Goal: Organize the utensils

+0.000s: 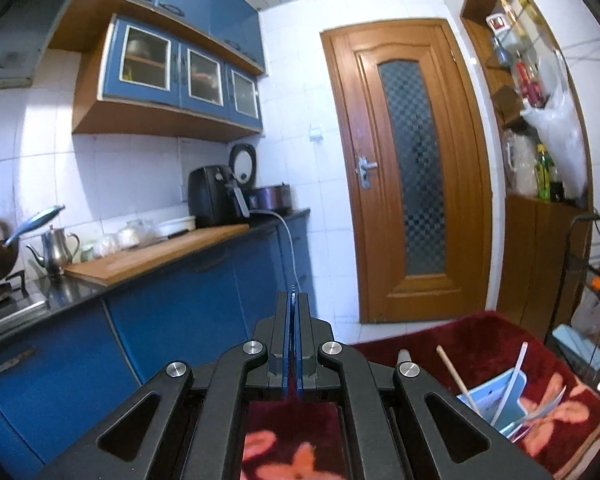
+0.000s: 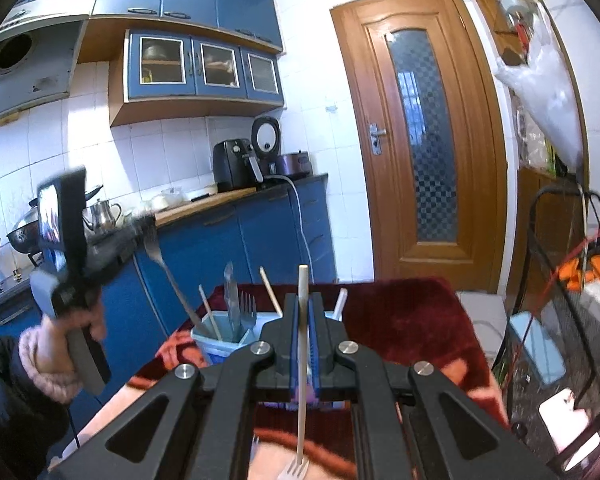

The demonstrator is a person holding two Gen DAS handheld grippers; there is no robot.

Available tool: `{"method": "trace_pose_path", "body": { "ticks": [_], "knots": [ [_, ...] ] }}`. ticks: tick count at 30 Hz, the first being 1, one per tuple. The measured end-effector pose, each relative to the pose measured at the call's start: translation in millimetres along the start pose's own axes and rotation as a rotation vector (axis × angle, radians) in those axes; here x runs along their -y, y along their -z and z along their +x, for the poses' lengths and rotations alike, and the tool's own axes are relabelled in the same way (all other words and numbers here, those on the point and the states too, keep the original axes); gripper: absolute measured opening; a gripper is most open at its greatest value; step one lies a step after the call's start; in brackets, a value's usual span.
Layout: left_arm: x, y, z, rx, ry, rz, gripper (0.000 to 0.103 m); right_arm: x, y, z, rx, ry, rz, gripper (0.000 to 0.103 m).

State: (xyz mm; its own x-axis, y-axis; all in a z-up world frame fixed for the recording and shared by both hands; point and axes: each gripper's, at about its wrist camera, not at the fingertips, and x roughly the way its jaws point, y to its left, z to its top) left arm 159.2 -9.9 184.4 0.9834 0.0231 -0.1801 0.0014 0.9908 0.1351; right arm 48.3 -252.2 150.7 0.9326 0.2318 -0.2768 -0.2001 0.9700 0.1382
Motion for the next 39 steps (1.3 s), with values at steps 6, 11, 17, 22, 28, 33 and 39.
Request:
{"method": "trace_pose_path", "body": {
  "ticks": [6, 11, 17, 22, 28, 33, 39],
  "knots": [
    [10.1, 19.9, 13.1, -0.045, 0.029, 0.014, 0.001, -6.2, -33.5, 11.8, 0.068, 0.019, -0.025, 0.006],
    [12.5, 32.5, 21.6, -0.072, 0.059, -0.010, 0.001, -9.6, -53.9, 35.6, 0.114, 0.032, -0.021, 0.006],
    [17.7, 44.4, 28.5, -0.095, 0.095, -0.022, 0.002, -15.1, -49.1, 73.2, 0.103, 0.074, -0.064, 0.006],
    [20.5, 53.4, 33.3, -0.120, 0.122, -0.040, 0.002, -8.1, -36.6, 97.3, 0.038, 0.094, -0.055, 0.006],
    [25.3, 61.4, 36.4, -0.140, 0.139, -0.043, 0.002, -2.8, -19.5, 114.1, -0.056, 0.097, -0.046, 0.006],
    [30.1, 66.1, 38.7, -0.158, 0.147, -0.051, 0.003, -2.7, -7.1, 121.2, -0.107, 0.097, -0.052, 0.007],
    [30.1, 69.5, 41.8, -0.204, 0.169, -0.092, 0.006, 2.0, -0.3, 125.7, -0.148, 0.071, -0.017, 0.007]
  ]
}}
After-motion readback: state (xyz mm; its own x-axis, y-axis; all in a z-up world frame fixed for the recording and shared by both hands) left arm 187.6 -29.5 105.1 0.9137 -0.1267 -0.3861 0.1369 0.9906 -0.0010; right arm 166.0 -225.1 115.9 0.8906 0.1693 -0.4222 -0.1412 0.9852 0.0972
